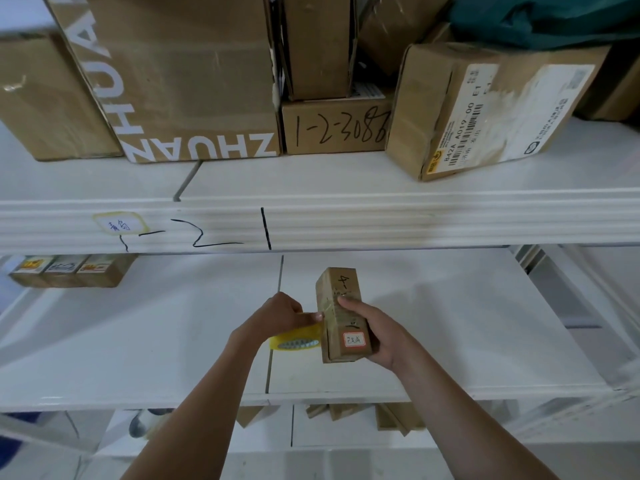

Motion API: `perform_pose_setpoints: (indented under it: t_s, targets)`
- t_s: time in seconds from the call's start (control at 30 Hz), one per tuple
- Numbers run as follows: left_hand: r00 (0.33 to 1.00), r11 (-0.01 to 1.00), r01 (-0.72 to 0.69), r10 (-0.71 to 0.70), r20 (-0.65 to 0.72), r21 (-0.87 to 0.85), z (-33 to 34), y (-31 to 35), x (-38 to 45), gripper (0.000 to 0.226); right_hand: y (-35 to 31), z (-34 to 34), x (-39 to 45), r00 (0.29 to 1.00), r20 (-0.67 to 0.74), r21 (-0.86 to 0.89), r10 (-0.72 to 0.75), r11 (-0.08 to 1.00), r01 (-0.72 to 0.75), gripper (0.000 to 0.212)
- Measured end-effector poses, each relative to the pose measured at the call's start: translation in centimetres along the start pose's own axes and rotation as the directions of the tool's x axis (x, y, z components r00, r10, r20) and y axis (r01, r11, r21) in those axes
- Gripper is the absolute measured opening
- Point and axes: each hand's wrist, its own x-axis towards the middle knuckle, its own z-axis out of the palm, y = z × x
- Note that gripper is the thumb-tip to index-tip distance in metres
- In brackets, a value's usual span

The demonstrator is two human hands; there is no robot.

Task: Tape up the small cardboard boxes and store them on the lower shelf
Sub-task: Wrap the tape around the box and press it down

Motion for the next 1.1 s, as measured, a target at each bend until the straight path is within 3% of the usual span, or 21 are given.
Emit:
perform_pose_setpoints:
  t_s: [0.27,0.4,0.5,0.6,0.7,0.8,0.93,1.1]
  targets:
    - [0.996,0.998,-0.044,0.041,-0.076,-0.047,-0.6,-0.4,-0.3,0.082,0.1,-0.8,0.0,0.998,-0.060,0.007,-0.026,1.000,0.026,0.049]
    - [0.994,0.995,-0.072,0.077,-0.081,0.066,-0.6,0.4,-0.5,0.089,0.2,0.5,0.1,0.980,-0.196,-0.287,-0.035,0.958,-0.023,0.060]
    - [0.995,0.990,-0.069,0.078,-0.062,0.126,-0.5,0.6,-0.8,0.080,0.1,0.7,0.2,0.951,-0.286,-0.445,-0.117,0.895,-0.024,0.050]
    - [0.998,0.993,-0.057,0.056,0.017,0.103,-0.5,0.4,-1.0,0.078,-0.1,0.1,0.5,0.931,-0.335,-0.453,-0.142,0.891,-0.027,0.043]
    - [0.987,0.998,-0.061,0.059,0.148,0.009,-1.3,-0.3,-1.5,0.050,-0.4,-0.8,0.5,0.926,-0.347,-0.451,-0.149,0.892,-0.026,0.040]
    - [0.986,0.996,-0.085,0.083,0.143,0.007,-1.8,-0.9,-1.6,0.033,-0.6,-1.4,0.3,0.939,-0.322,-0.425,-0.123,0.905,-0.028,0.038]
    - [0.990,0.996,-0.083,0.078,0.117,0.037,-1.8,-0.9,-1.2,0.037,-0.8,-1.9,0.2,0.949,-0.294,-0.383,-0.111,0.924,-0.011,0.043]
    - [1.000,0.982,-0.013,0.007,0.028,0.188,-1.2,-1.1,-1.0,0.065,-1.3,-2.6,-0.2,0.965,-0.238,-0.328,-0.110,0.944,0.027,0.043]
